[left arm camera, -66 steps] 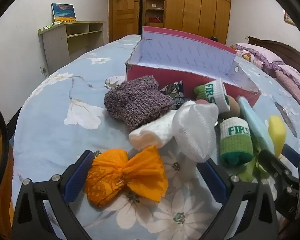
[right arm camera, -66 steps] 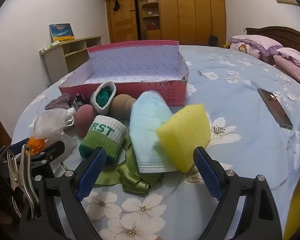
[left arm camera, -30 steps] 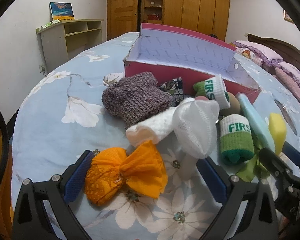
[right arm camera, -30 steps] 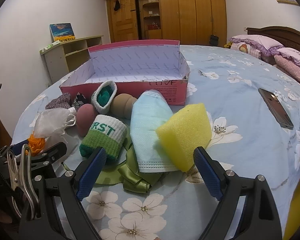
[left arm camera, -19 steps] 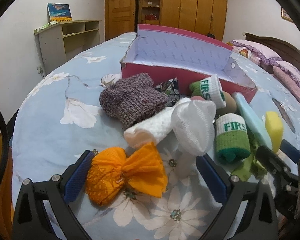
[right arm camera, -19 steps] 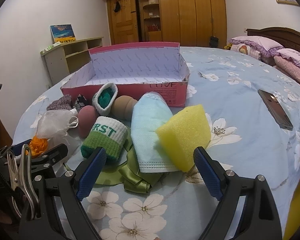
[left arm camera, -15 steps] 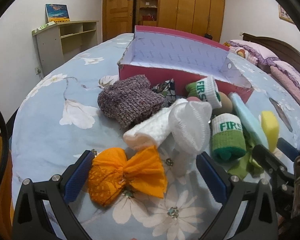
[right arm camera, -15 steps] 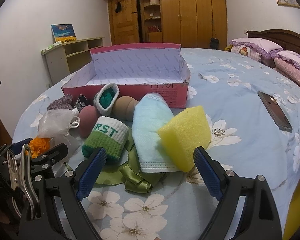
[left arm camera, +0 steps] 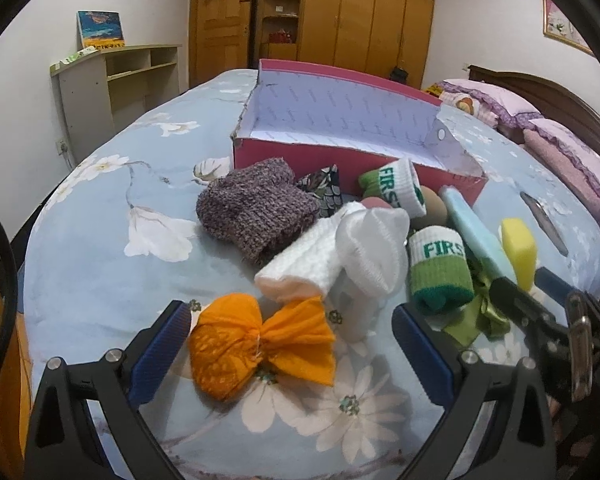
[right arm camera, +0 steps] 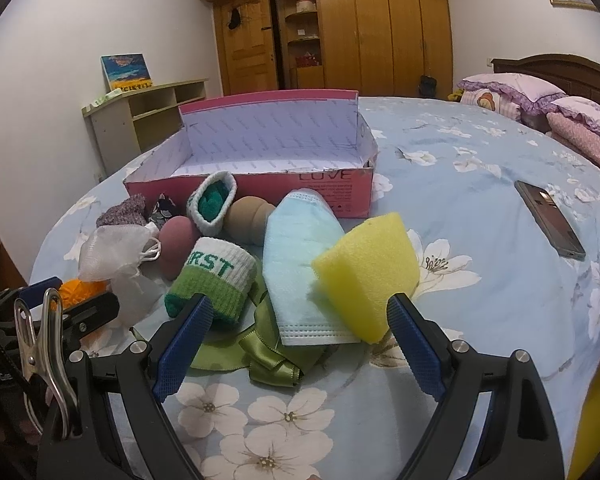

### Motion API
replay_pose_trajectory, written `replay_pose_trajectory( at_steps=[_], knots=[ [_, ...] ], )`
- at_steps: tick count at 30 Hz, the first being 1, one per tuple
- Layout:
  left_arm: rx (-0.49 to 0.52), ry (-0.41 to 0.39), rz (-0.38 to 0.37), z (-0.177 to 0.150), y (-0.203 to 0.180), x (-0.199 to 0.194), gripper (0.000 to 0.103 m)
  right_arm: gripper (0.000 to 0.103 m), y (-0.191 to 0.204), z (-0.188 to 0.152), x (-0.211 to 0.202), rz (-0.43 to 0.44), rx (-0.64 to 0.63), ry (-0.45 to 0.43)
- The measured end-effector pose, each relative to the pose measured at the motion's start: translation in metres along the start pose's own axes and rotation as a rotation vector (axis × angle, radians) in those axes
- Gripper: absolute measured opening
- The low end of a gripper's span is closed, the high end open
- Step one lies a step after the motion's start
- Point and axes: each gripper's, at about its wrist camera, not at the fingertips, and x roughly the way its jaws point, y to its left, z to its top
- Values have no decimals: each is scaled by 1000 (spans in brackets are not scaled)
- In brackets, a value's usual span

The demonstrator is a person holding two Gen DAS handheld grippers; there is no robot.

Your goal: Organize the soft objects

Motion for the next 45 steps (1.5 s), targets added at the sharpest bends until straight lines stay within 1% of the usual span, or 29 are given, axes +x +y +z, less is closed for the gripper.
replay_pose_trajectory(
  at_steps=[2,6,8,11,13,17,22,24,25,26,30,35,41,44,45],
  knots=[
    [11,2,-5,-1,4,-3,98,91,0,0,0,1,1,2],
    [12,-12,10,-5,15,-9,94,91,-2,0,1,6,6,6],
    [13,-7,13,-7,18,-9,88,91,-2,0,1,6,5,6],
    [3,14,6,-8,21,-3,83,91,-2,0,1,5,4,8],
    [-11,30,-10,-9,22,1,82,91,-2,-1,1,6,2,8],
    [-27,46,-8,-10,25,7,82,91,-2,-1,2,6,0,9],
    [-33,41,-15,-11,27,10,81,91,-1,-1,4,4,-2,13],
    [-46,37,-20,-12,29,9,79,91,0,-2,4,5,-4,15],
    [-50,33,-20,-12,30,9,75,90,0,-2,4,8,-4,15],
    [-56,26,-19,-12,31,7,69,90,0,-2,4,12,-2,16],
    [-74,14,-38,-11,36,5,64,90,-2,-1,7,32,25,34],
    [-62,-8,-41,-11,37,1,53,89,-3,-3,10,59,56,70],
    [-89,3,-73,-13,44,3,54,86,-13,7,0,86,83,65],
    [-98,7,-78,-14,45,5,58,84,-18,13,-4,63,89,61],
    [-97,8,-77,-15,45,6,58,81,-20,15,-5,46,86,70]
  ],
)
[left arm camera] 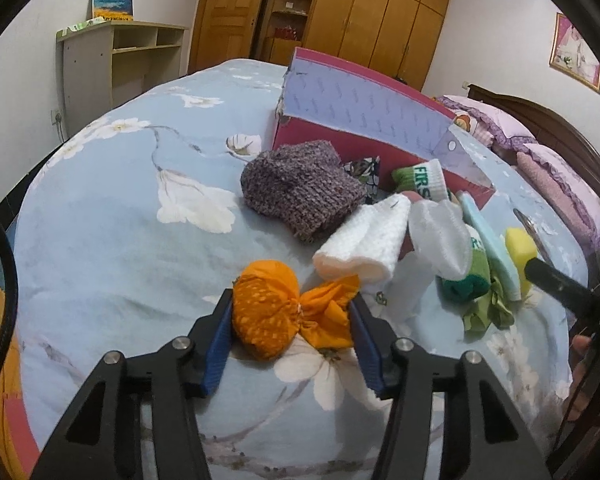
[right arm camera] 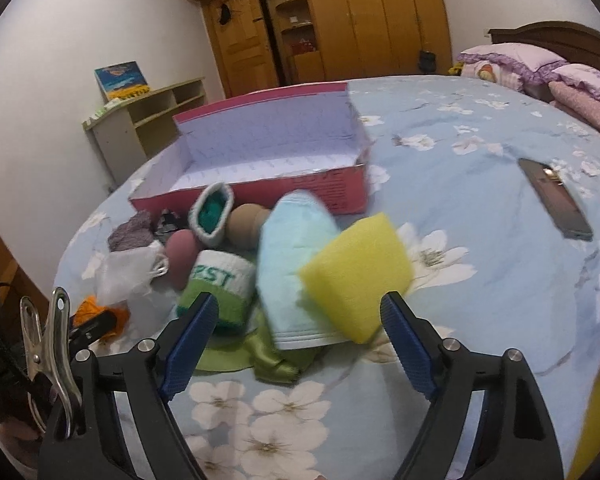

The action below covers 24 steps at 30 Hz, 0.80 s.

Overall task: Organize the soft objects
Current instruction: 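Grasp the orange mesh bow with the left gripper while the right gripper grasps the yellow sponge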

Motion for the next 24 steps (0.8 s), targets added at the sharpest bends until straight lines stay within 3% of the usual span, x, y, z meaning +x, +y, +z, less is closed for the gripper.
replay_pose_trajectory(
  at_steps=[6,14,24],
  knots=[
    [19,-2,11,-2,-3,2,59,79,-6,-1,1,-19,-2,69],
    [8,20,-14,0,3,-1,58,79,-12,13,13,-54,-18,72],
    [51,23,-11,-1,-1,0,56,79,-33,14,35,-85,66,70]
  ],
)
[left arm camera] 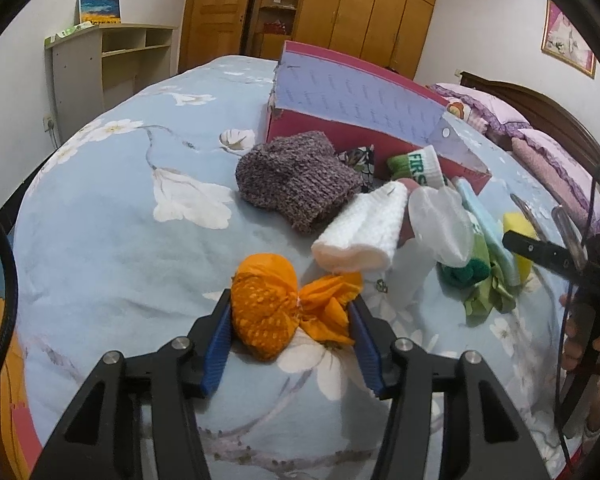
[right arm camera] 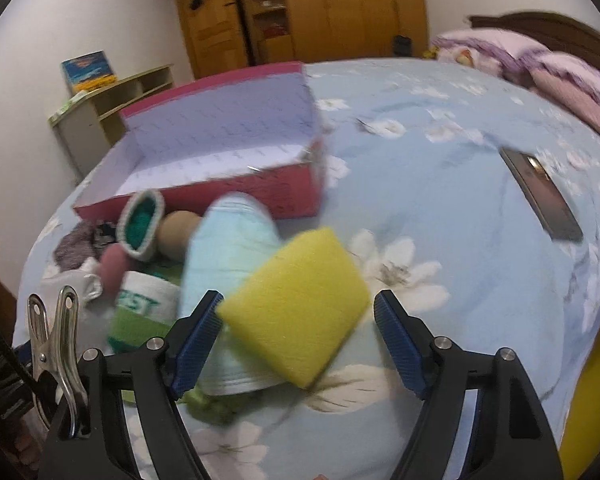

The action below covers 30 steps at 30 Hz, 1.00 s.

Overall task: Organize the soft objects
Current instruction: 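Grasp the orange mesh bow with the left gripper while the right gripper grasps the yellow sponge, then carry the orange bow and yellow sponge into the pink box and release both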

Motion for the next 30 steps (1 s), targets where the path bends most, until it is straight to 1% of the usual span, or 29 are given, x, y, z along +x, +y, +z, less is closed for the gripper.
replay_pose_trajectory(
  at_steps=[2,5,6,7,8,11,13,16,18,20,26,30],
  knots=[
    [22,4,-2,1,0,0,56,78,-7,0,3,27,38,13],
    [15,11,-7,2,2,0,54,72,-10,0,4,35,49,9],
    [15,11,-5,2,2,-1,53,68,-9,0,5,41,43,6],
    [21,10,0,2,1,-2,51,65,-8,-1,5,48,38,6],
    [28,7,5,2,0,-4,48,64,-7,-2,6,50,35,7],
    [32,-7,6,3,-1,-10,39,58,-3,-3,1,44,23,-8],
    [24,-11,-9,4,-1,-14,37,51,-1,-2,-5,49,17,-29],
    [17,-10,-11,3,0,-19,33,45,4,-3,-15,51,0,-64],
    [7,-14,-10,3,0,-23,31,44,7,-3,-22,57,-15,-84],
    [-3,-22,-16,3,0,-28,27,43,12,-2,-28,60,-39,-107],
    [14,-64,-19,5,-3,-46,25,42,24,-2,-48,62,-100,-168],
    [16,-89,-28,4,-5,-56,25,42,28,-2,-57,68,-117,-191]
  ],
)
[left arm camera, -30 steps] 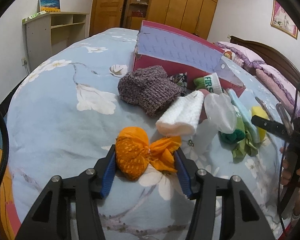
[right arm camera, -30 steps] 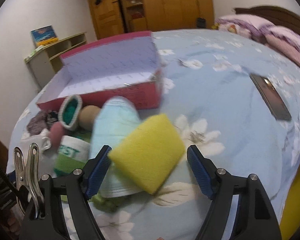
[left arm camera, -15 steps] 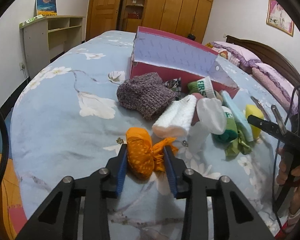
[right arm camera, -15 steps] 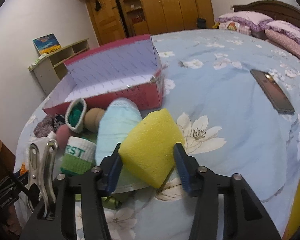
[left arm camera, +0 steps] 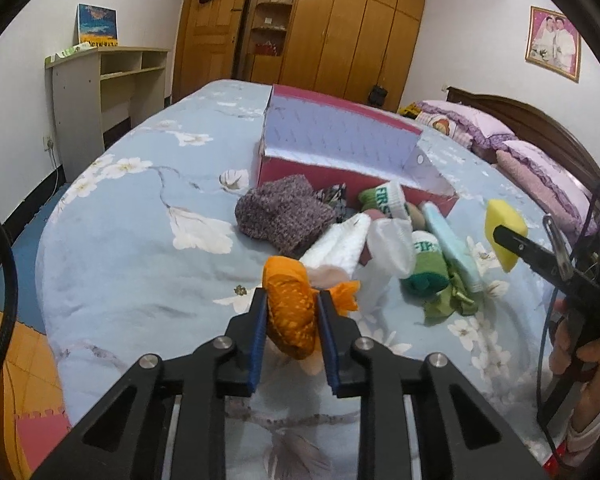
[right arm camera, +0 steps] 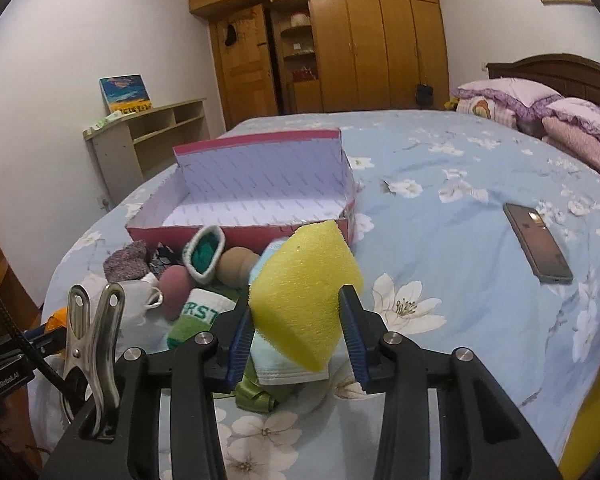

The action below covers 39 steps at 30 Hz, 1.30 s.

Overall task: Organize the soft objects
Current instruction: 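Carry the orange bow and yellow sponge into the pink box and release both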

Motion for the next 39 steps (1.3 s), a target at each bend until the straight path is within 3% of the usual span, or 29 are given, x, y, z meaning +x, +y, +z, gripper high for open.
replay_pose_trajectory(
  at_steps=[14,25,39],
  knots=[
    [44,-87,-24,38,-26,-20,25,42,24,9,-6,93,-75,9],
    [40,-48,-43,88,-39,21,25,42,17,40,17,119,-68,34],
    [54,-53,-65,140,-36,82,25,42,12,83,62,78,-61,27]
  ],
)
